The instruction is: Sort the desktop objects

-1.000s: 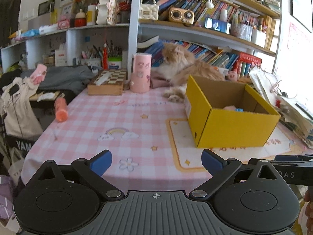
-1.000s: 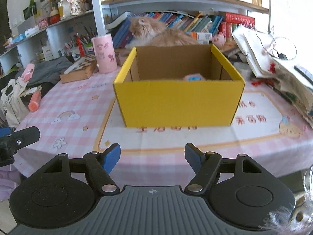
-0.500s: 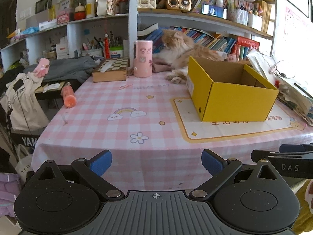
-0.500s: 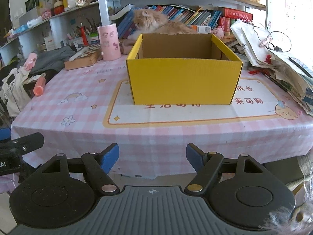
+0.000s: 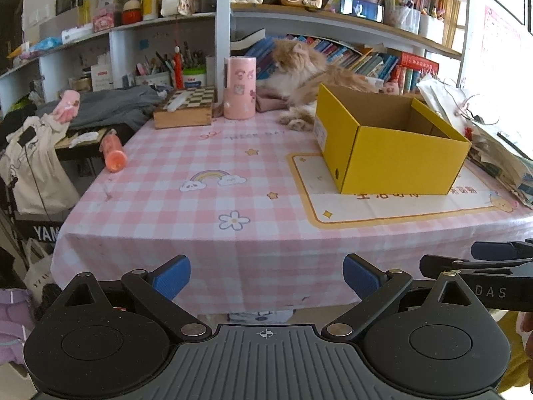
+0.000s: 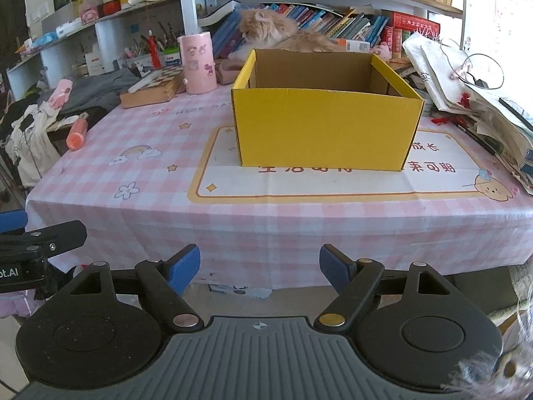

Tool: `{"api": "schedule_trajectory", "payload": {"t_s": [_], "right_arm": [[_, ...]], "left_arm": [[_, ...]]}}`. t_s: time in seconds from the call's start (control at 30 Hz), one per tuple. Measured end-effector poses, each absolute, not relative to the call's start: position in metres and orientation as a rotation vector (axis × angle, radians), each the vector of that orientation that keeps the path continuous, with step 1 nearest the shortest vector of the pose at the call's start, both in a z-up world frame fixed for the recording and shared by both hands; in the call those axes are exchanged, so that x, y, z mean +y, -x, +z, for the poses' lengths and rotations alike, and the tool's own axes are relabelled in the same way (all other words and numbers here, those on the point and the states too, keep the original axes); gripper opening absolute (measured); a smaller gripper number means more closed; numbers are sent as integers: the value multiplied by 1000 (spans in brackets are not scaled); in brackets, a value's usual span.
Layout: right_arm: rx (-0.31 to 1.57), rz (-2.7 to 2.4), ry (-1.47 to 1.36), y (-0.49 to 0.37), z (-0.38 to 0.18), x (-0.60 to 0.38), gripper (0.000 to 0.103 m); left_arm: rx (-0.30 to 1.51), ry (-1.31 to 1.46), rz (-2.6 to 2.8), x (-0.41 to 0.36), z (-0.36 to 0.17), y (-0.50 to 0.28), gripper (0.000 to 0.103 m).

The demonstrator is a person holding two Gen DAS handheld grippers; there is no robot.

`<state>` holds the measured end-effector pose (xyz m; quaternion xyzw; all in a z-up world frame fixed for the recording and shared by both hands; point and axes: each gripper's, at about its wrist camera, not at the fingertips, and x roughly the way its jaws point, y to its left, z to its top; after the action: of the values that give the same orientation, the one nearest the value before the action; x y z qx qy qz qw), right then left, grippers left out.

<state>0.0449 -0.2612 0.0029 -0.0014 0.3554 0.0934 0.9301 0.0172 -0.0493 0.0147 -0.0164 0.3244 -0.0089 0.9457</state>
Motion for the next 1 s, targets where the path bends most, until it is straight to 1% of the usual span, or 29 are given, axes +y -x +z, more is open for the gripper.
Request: {"api": "schedule_trajectory", "payload": {"t_s": [0.63, 0.8, 1.0], "right_arm": [[731, 212, 15, -46, 3, -261, 79], [733, 224, 23, -47, 3, -262, 82], [739, 219, 14, -50, 2, -263, 82]], "left_arm": [[649, 28, 2, -54, 14, -15, 100], [657, 27, 2, -55, 13, -16, 100], [667, 26, 1, -55, 12, -19, 100]]}}
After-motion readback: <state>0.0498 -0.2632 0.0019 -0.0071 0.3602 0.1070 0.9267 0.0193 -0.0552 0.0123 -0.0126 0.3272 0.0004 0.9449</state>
